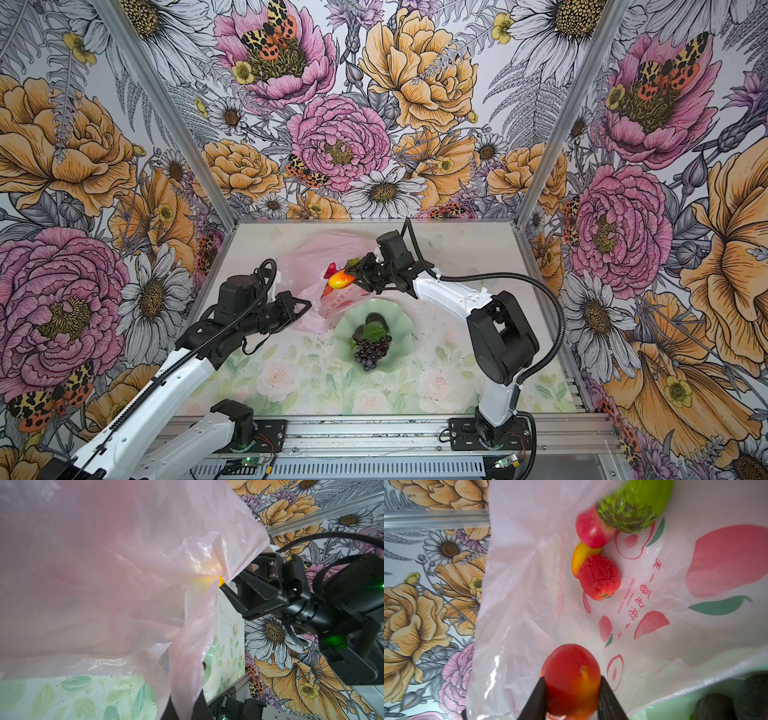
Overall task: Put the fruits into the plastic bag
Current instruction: 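Carry the red-yellow fruit with the right gripper to the bag mouth, then push the red-yellow fruit down into the bag held by the left gripper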
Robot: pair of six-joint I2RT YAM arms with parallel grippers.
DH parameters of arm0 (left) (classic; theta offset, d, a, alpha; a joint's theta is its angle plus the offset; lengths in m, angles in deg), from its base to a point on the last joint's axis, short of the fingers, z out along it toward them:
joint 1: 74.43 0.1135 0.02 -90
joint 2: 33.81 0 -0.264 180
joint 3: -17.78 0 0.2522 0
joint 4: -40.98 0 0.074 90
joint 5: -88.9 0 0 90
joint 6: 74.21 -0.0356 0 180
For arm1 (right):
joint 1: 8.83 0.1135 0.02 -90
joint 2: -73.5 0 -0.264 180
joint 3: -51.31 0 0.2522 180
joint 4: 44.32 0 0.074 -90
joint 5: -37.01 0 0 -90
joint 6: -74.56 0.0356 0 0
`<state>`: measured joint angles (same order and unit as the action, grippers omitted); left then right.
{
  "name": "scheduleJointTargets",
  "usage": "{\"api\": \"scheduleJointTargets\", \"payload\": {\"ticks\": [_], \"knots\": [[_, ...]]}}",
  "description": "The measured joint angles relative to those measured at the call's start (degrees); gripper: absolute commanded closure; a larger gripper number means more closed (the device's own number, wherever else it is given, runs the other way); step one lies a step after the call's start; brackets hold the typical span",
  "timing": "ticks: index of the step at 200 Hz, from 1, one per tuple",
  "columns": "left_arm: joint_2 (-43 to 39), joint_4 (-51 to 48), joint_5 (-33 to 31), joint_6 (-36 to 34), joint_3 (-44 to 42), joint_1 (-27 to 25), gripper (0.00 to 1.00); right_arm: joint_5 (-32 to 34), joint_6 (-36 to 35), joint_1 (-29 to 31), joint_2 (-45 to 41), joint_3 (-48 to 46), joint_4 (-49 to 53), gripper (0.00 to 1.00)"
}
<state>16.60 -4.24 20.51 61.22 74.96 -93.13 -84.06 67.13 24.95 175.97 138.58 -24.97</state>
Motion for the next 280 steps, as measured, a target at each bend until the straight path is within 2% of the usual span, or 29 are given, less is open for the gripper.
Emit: {"api": "scheduleJointTargets", "payload": {"ticks": [35,83,215,280], "knots": [[-0.52,0.0,-0.42,0.76,0.0,-0.07,1.0,-0.94,6.16,0.07,1.9,-3.1,-7.78,0.79],[-1.27,0.0,-1.29,1.2,0.0,-0.26,1.0,-2.32,8.31,0.72,4.24,-3.02,-11.98,0.79],[-1.66,-0.04,-2.34,1.11,0.0,-0.13,1.0,-5.46,7.87,5.38,16.48,9.97,-10.03,0.78],[-1.44,-0.04,-2.16,0.66,0.0,2.03,1.0,-6.43,7.82,7.91,22.64,16.39,-7.34,0.78]]}}
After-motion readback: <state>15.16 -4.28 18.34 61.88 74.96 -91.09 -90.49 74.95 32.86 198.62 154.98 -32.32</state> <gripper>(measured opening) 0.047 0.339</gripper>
